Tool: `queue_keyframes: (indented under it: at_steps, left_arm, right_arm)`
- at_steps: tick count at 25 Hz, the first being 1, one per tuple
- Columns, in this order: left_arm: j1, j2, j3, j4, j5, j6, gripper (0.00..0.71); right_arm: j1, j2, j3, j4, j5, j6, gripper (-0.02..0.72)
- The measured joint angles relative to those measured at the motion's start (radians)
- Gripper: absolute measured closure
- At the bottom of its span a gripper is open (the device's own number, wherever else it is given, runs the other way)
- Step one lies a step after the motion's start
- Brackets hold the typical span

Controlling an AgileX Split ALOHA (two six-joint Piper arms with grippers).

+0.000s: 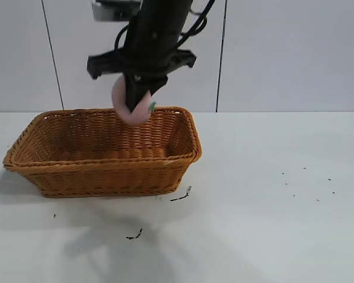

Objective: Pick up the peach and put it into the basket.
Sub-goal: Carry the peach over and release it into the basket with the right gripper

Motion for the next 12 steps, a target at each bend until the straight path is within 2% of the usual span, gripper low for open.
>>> queue_keyframes:
  at_steps: [5, 7, 8, 12]
  left_arm:
    - [0.000, 0.000, 0.000, 0.000, 0.000, 0.000, 0.017]
    - [0.000, 0.000, 0.000, 0.000, 0.000, 0.000, 0.017]
    - [0.000, 0.000, 0.000, 0.000, 0.000, 0.000, 0.017]
    - [0.000, 0.000, 0.000, 0.000, 0.000, 0.000, 0.017]
  right_arm:
    - [-0.002, 0.094, 0.000, -0.007, -0.048, 0.004, 0.717]
    - [-0.002, 0.100, 0.000, -0.007, -0.049, 0.016, 0.673]
    - [-0.002, 0.100, 0.000, -0.007, -0.050, 0.021, 0.601]
    - [-0.002, 0.086, 0.000, -0.006, -0.051, 0.026, 0.158]
